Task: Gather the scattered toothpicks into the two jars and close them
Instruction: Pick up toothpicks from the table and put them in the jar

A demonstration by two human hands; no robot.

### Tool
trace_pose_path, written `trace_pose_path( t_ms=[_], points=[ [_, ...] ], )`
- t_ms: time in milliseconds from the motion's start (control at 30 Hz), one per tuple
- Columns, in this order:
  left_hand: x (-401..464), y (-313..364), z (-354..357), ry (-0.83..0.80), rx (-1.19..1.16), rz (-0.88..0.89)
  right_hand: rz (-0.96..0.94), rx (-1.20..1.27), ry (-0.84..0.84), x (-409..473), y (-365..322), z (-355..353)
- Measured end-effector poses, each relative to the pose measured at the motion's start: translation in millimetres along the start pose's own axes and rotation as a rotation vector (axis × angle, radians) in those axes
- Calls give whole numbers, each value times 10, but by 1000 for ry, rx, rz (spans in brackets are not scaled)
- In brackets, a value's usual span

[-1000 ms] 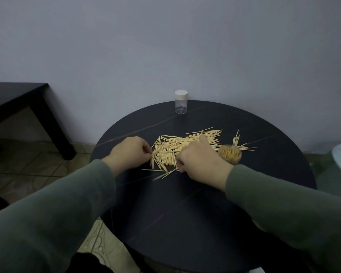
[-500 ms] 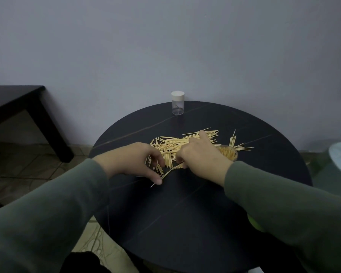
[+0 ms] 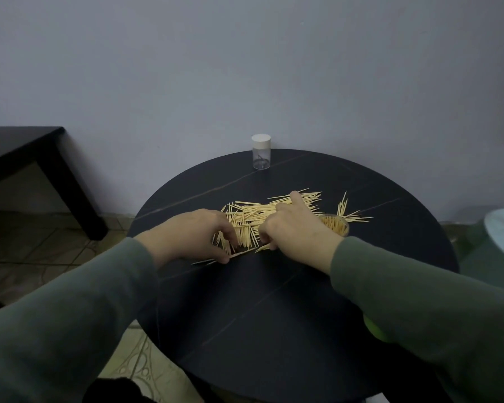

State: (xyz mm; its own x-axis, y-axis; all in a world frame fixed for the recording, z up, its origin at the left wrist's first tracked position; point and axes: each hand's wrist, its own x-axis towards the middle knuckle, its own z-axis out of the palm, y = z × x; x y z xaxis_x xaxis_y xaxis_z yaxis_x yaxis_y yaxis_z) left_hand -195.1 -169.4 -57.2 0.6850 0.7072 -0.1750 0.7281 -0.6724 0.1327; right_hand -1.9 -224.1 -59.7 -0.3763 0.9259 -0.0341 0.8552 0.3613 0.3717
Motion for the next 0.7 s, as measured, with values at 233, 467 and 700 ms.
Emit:
trace_pose_path(
  t_ms=[233,467,700],
  points=[
    [-62,-154,-130,-84,77,-46,26,-68,15,32,20,31],
    [-90,-123,-120,-135,99,-124,36,-71,0,27,11,25],
    [-76,-8,-9,-60,-15,-100,25,-57,-14,32,20,3]
  ],
)
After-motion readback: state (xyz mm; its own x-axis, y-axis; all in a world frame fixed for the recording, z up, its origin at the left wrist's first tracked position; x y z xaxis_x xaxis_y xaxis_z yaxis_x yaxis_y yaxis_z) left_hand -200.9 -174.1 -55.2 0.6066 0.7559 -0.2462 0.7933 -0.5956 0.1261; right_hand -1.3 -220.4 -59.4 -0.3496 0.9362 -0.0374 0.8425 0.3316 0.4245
